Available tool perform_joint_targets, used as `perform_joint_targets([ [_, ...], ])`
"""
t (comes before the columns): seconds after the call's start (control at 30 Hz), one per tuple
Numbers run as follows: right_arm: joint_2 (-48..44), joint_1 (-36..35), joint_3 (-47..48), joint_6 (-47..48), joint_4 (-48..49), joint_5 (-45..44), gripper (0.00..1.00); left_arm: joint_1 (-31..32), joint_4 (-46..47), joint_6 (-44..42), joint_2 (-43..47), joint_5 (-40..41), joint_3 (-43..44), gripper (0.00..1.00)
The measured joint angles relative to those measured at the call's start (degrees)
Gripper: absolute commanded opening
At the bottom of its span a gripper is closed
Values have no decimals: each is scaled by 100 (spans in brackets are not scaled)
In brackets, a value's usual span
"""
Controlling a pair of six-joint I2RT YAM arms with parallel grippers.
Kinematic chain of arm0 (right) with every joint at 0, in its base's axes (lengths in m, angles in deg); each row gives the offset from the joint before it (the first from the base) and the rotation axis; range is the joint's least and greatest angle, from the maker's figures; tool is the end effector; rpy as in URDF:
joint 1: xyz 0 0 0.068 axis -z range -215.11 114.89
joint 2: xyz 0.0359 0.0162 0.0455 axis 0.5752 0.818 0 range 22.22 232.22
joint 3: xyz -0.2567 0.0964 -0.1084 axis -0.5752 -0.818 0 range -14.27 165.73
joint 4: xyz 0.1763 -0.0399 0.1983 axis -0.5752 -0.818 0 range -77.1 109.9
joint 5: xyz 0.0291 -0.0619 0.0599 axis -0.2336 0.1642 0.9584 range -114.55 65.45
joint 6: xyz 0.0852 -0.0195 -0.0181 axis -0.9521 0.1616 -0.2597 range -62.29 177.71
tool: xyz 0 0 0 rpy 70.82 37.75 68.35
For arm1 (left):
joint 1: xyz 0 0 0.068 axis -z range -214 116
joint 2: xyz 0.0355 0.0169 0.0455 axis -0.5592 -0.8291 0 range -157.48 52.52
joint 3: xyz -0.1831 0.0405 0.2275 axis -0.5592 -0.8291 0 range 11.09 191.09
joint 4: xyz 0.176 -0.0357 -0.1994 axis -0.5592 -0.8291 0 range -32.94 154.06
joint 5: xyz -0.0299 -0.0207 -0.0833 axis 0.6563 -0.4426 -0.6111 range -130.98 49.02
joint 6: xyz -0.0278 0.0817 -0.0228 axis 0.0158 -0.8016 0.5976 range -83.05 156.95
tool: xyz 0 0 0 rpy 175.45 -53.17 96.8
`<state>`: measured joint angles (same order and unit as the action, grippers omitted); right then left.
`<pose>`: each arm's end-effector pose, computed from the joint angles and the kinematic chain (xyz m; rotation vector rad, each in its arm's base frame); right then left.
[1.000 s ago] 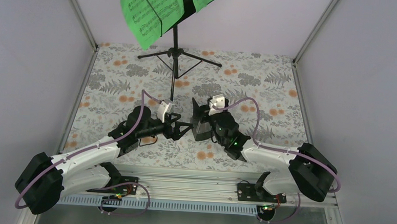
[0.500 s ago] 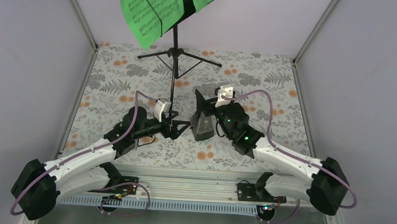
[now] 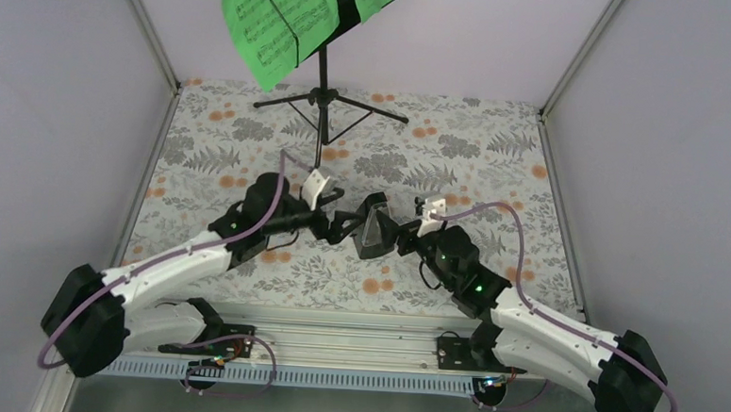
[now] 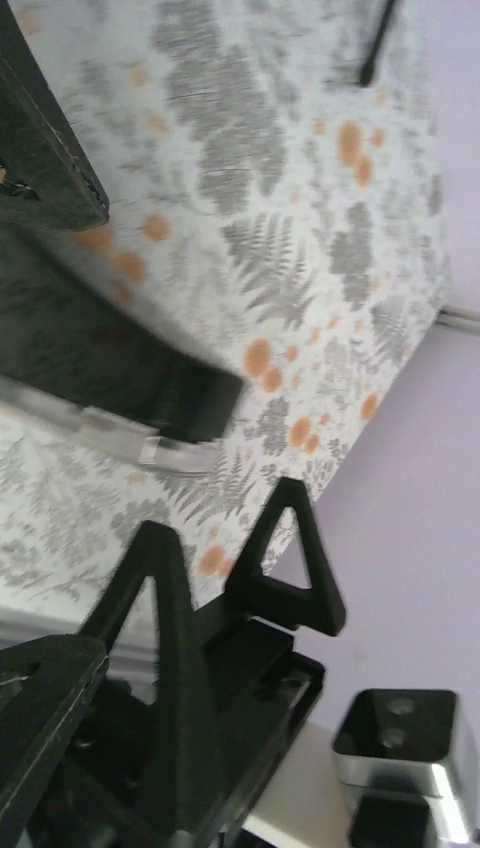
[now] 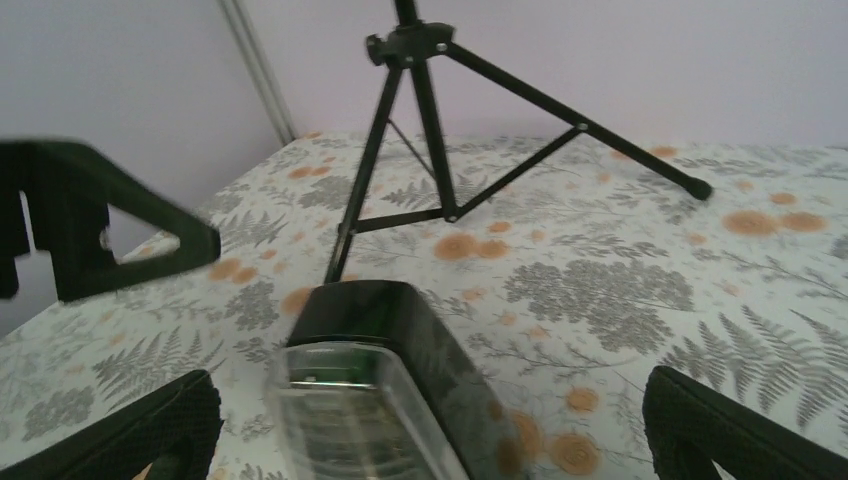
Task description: Pack up the instrument practice props
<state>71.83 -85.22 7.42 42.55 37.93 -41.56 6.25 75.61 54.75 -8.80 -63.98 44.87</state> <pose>0.1675 0.1640 0.2410 -0.3169 1.7424 0.5754 0.1901 -0.2017 0.2609 0.6711 1.8497 -1.0572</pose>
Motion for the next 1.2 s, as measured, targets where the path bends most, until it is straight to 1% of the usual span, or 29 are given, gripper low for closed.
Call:
perform_joint_targets([
  [0.13, -326, 328, -83, -186, -212, 103, 100, -7, -61, -678, -713, -127, 850, 100],
  [0.27, -817, 704, -306, -354, -269, 369, 100, -13, -122, -1204, -1154, -428, 1353, 100],
  [0.4, -1073, 931, -544, -481, -321, 603, 100, -13, -369, -1659, -1639, -612, 1792, 100],
  [0.63, -1143, 1062, -612, -511, -417, 769, 100, -28, -761, -2221, -2127, -584, 2090, 100],
  [0.73, -1145, 1108, -612, -511, -422, 791, 100, -28, -826, -2343, -2358, -680, 2146, 98],
  [0.77, -1150, 1126, -612, -514, -424, 802, 100, -28, -868, -2380, -2422, -726, 2162, 95],
  [0.8, -1158, 1130, -612, -514, -433, 800, 100, -28, -890, -2411, -2474, -763, 2173, 90],
  [0.87, -1198, 1143, -616, -529, -444, 802, 100, -28, -927, -2487, -2544, -813, 2173, 74],
  [0.93, -1248, 1167, -636, -551, -439, 796, 100, -28, -981, -2531, -2568, -833, 2173, 65],
  [1.07, -1360, 1207, -715, -601, -442, 791, 100, -22, -994, -2638, -2562, -852, 2173, 54],
  [1.2, -1432, 1235, -761, -636, -481, 787, 100, -17, -979, -2697, -2518, -776, 2144, 46],
])
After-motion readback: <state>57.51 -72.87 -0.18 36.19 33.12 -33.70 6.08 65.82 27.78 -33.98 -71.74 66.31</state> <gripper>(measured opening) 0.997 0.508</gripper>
